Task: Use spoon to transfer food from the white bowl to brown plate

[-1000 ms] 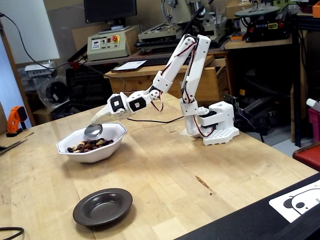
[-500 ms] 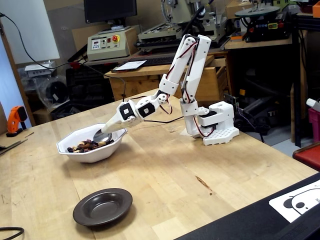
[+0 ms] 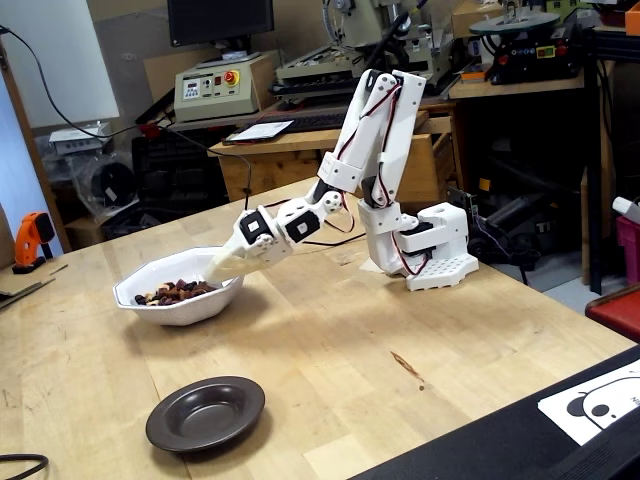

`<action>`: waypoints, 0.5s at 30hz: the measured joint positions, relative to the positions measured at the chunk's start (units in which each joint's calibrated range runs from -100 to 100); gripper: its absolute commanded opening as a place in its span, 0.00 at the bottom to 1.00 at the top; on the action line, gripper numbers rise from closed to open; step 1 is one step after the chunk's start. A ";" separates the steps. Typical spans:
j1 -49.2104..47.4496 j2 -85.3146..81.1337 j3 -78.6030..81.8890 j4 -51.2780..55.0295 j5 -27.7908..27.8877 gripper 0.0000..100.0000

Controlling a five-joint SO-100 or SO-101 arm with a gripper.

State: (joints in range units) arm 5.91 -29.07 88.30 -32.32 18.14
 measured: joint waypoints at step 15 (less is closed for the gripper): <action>-0.07 -0.34 -0.08 -0.72 -8.84 0.04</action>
State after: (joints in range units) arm 5.84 -29.41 88.22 -33.04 9.30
